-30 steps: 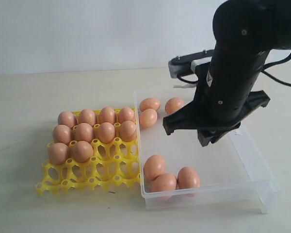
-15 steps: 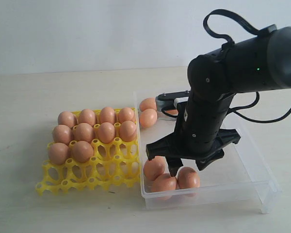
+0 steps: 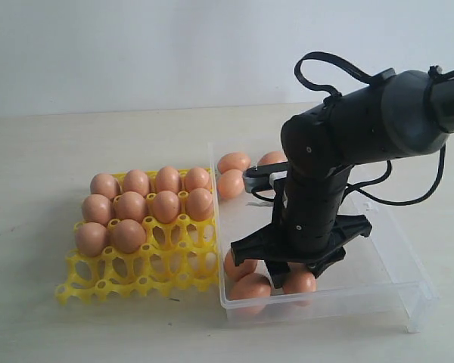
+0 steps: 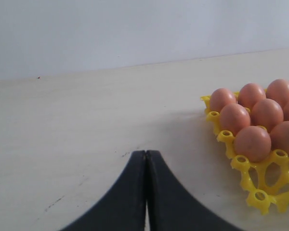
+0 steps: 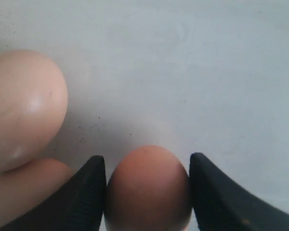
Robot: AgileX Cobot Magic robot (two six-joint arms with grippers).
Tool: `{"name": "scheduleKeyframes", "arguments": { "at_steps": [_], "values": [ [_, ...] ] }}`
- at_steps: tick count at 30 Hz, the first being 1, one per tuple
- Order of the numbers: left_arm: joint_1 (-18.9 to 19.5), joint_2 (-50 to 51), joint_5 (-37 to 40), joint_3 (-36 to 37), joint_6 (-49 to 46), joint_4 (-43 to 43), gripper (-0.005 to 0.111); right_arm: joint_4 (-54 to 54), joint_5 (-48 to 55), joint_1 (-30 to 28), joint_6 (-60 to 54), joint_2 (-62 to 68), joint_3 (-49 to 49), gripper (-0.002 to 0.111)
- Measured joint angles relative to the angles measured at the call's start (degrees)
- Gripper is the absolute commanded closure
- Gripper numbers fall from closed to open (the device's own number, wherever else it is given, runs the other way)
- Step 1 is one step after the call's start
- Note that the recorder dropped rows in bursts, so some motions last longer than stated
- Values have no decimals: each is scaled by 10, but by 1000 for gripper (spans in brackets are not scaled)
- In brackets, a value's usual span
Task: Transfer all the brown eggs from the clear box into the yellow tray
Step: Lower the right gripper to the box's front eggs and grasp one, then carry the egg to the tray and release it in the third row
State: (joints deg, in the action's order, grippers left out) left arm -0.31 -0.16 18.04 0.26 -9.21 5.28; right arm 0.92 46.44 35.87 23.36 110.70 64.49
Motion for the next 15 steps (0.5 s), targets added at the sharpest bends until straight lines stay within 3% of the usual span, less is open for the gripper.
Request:
{"name": "scheduleKeyframes", "arguments": {
  "at_steps": [2, 10, 15],
  "values": [
    [0, 0, 0, 0, 0, 0, 107, 2, 0, 0, -1, 0, 0, 108],
    [0, 0, 0, 0, 0, 0, 107, 37, -27, 0, -26, -45, 0, 108],
    [0, 0, 0, 0, 0, 0, 107, 5, -273, 13, -71, -117, -29, 108]
  ]
}}
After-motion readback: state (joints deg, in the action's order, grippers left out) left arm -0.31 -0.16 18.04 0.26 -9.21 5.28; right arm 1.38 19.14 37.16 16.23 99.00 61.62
